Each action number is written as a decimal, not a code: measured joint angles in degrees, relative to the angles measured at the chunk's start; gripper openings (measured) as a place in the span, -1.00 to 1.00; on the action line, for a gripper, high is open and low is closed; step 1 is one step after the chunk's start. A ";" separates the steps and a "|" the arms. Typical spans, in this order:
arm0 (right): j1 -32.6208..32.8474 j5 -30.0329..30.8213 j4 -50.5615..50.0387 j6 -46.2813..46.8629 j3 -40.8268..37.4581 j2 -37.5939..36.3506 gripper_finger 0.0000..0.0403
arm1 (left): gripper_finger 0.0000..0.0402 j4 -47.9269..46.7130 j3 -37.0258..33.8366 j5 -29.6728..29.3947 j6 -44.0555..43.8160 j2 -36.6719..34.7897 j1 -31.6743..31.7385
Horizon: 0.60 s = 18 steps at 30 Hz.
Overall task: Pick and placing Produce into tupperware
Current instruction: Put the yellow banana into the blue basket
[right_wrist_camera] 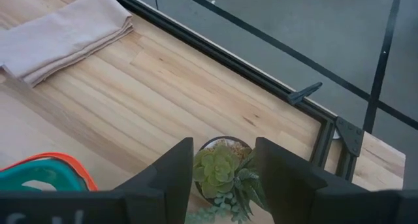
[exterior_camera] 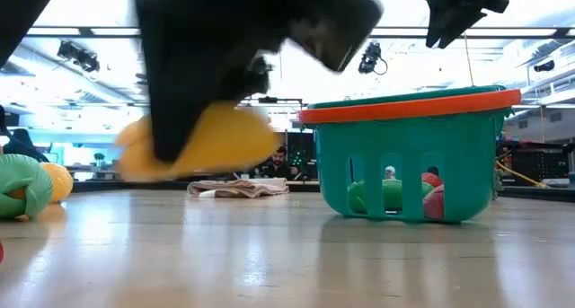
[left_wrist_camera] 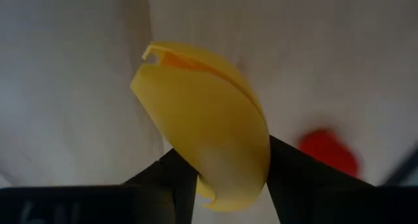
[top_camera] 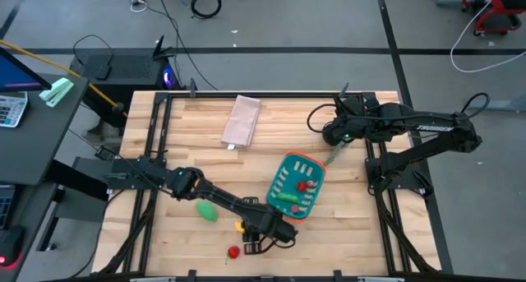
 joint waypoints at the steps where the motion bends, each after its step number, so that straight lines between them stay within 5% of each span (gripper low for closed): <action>1: 0.00 0.04 0.03 -0.05 0.00 0.01 -0.14 | -0.18 0.43 0.06 0.04 -0.08 -1.04 0.36; 11: 0.00 0.49 0.16 -0.19 -0.02 0.01 -0.14 | -0.30 5.38 -0.40 -1.88 -1.95 -12.98 6.95; 18: -0.07 5.61 0.07 -0.65 -0.01 0.01 -0.14 | -0.23 22.85 -0.52 -3.42 1.07 -13.39 13.72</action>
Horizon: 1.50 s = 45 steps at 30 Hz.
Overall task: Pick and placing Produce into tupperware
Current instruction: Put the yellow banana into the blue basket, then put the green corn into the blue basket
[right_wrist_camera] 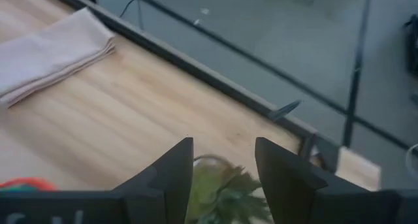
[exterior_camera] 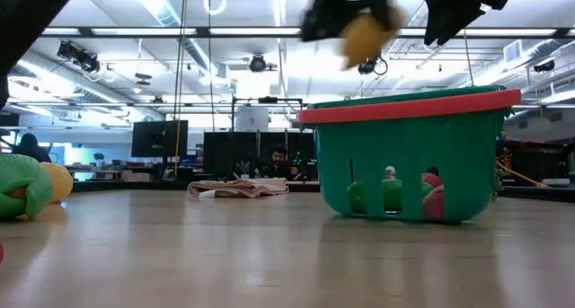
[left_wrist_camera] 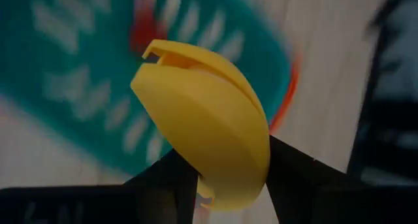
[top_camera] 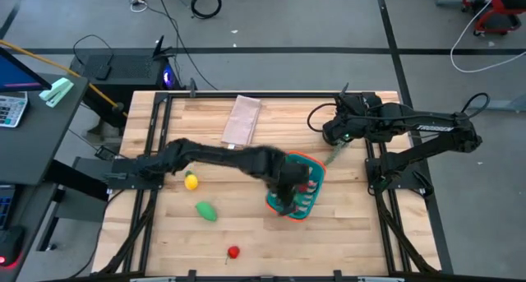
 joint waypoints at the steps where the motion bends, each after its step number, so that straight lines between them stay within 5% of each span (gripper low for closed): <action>1: 0.00 1.12 -0.01 -0.55 0.01 0.00 -0.14 | -0.25 3.07 0.00 0.00 0.51 0.08 0.72; 5: -0.60 2.50 -0.09 -1.41 0.00 -0.01 -0.14 | -0.29 11.33 -1.42 -1.71 2.33 0.19 3.30; 18: -3.84 4.28 -0.29 -1.54 0.00 -0.01 -0.14 | -0.27 13.96 -9.93 -3.59 -0.32 2.98 5.35; 31: -5.25 1.59 -0.47 -2.80 0.00 -0.02 -0.14 | 0.00 20.97 -18.16 -4.50 -7.66 2.76 6.23; 37: -5.25 -0.48 -0.50 -3.98 0.00 -0.02 -0.14 | -0.06 20.89 -16.79 -0.04 -12.29 2.47 6.29; 45: -5.25 -0.61 -0.50 -4.09 0.00 -0.02 -0.14 | -0.13 15.29 -2.19 2.09 -11.68 2.19 6.23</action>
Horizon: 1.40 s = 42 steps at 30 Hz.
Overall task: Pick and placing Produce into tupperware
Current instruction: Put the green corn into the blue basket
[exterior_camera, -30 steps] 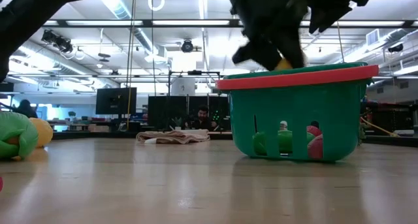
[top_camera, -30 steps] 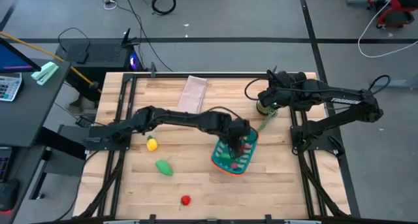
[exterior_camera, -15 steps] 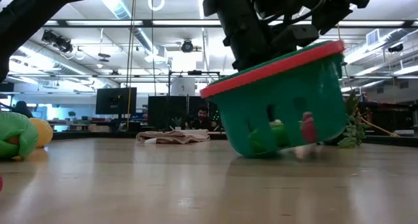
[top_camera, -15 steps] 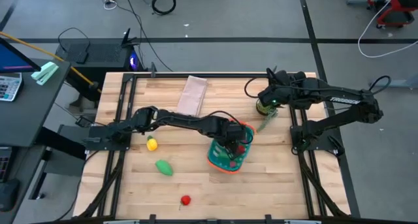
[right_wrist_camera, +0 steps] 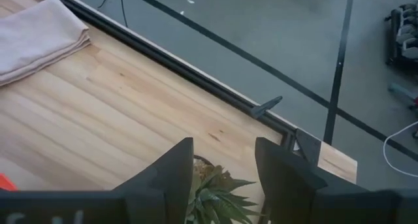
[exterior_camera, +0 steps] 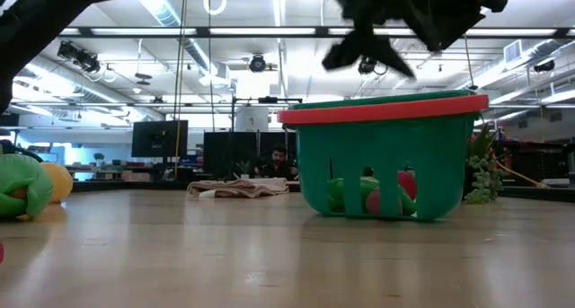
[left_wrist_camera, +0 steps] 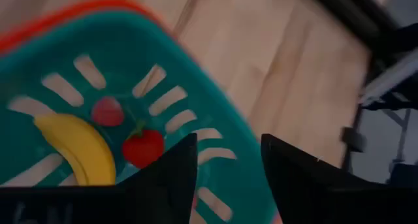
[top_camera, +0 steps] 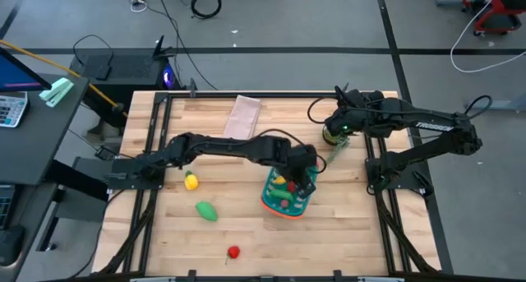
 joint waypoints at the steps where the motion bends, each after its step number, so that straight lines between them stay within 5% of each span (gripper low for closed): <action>1: 0.00 -0.04 -0.02 0.00 0.02 0.00 -0.14 | -0.14 -2.33 2.49 0.01 0.69 0.00 -0.04; 6: 0.04 -1.60 -0.09 -1.10 0.01 0.00 -0.14 | -0.18 -6.68 -0.36 3.04 -0.63 -8.00 -1.11; 16: 0.07 -3.82 -0.07 -3.02 0.01 0.01 -0.14 | -0.27 -37.67 -0.35 2.94 -7.62 -20.54 -7.79; 22: 0.07 -3.89 0.12 -3.02 0.00 0.01 -0.14 | -0.30 -38.10 -4.74 3.10 -3.78 -24.08 -13.85; 34: 0.07 -5.03 0.43 -2.50 0.02 0.02 -0.14 | 0.12 -38.60 -34.26 2.57 12.04 -23.52 -24.89; 42: 0.07 -4.96 1.07 4.25 0.00 0.00 -0.14 | 0.16 -38.05 -52.71 -3.43 22.62 -23.46 -28.23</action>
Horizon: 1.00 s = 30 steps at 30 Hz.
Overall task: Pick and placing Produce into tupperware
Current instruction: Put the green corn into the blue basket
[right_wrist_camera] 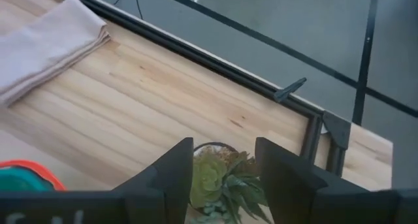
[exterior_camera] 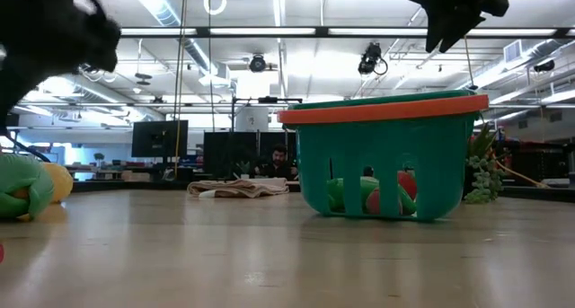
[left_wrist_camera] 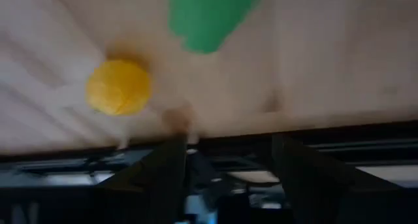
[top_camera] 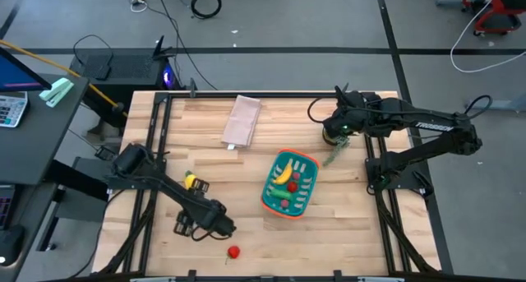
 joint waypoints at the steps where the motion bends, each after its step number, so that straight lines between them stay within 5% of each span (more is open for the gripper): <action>1: 0.00 0.01 0.00 0.54 0.01 0.00 -0.14 | 0.15 0.10 -1.43 -0.50 0.55 -0.04 0.06; 7: 0.00 0.04 0.05 2.42 0.01 0.02 -0.14 | 0.16 3.32 -4.70 -0.52 4.66 -0.02 0.22; 30: -0.01 0.37 6.64 2.48 0.00 0.00 -0.14 | 0.04 13.47 1.53 -1.93 2.85 -0.04 -0.11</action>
